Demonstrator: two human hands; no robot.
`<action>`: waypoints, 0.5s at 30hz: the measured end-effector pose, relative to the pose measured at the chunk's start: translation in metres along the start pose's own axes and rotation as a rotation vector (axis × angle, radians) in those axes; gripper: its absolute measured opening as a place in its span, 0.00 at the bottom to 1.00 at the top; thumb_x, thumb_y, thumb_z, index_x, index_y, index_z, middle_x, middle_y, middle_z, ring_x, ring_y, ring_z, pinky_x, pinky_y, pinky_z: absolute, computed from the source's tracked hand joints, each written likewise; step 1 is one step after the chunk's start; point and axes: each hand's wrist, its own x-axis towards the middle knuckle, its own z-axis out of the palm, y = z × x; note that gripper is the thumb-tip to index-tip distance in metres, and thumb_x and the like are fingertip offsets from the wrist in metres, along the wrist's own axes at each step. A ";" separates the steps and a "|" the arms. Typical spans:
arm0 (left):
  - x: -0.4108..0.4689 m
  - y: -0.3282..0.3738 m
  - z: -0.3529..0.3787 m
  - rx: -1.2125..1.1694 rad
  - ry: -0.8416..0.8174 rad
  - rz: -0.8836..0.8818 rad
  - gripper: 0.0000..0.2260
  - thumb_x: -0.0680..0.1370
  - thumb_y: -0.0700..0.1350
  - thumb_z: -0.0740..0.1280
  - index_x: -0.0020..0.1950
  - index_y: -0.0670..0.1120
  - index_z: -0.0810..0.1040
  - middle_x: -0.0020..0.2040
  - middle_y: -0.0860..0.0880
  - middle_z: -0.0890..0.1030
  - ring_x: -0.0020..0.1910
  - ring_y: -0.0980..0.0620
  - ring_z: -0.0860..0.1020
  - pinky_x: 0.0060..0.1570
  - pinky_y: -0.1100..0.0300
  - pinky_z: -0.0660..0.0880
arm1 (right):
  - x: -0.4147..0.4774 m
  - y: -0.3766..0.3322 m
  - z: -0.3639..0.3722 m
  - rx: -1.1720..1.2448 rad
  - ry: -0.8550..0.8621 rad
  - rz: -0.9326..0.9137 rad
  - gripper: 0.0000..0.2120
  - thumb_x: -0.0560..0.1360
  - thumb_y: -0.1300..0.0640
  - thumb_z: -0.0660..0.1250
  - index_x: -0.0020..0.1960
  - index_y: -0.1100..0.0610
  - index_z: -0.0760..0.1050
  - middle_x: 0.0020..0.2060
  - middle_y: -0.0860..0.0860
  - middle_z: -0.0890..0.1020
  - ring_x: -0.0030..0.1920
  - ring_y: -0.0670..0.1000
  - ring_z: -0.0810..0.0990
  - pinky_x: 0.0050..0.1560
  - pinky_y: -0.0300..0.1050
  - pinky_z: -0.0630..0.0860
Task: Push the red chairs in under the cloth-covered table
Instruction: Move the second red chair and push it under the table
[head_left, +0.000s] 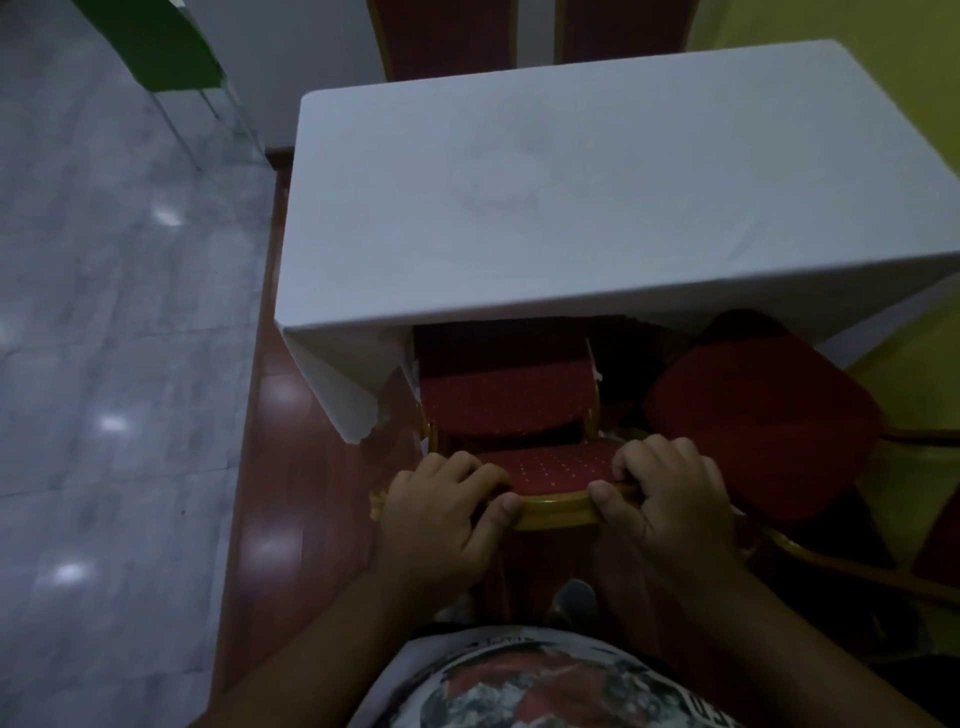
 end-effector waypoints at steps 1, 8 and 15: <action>-0.001 0.000 0.000 0.002 0.007 -0.003 0.25 0.81 0.67 0.45 0.55 0.59 0.79 0.49 0.59 0.78 0.46 0.57 0.73 0.45 0.52 0.71 | -0.001 -0.001 0.000 0.011 0.002 0.002 0.28 0.76 0.28 0.47 0.40 0.50 0.70 0.36 0.45 0.70 0.40 0.50 0.68 0.45 0.51 0.65; -0.012 0.003 0.001 0.032 0.022 -0.028 0.20 0.82 0.64 0.50 0.55 0.59 0.80 0.50 0.60 0.78 0.47 0.55 0.73 0.44 0.52 0.68 | -0.014 -0.003 0.007 0.051 0.036 0.004 0.24 0.77 0.28 0.50 0.40 0.47 0.69 0.36 0.42 0.70 0.39 0.48 0.68 0.44 0.53 0.68; -0.015 0.011 0.000 0.033 0.018 -0.058 0.20 0.81 0.61 0.51 0.55 0.59 0.81 0.50 0.59 0.79 0.48 0.54 0.74 0.45 0.54 0.63 | -0.010 0.006 0.007 0.055 0.000 -0.039 0.26 0.77 0.27 0.49 0.41 0.47 0.70 0.35 0.42 0.71 0.40 0.47 0.69 0.44 0.54 0.68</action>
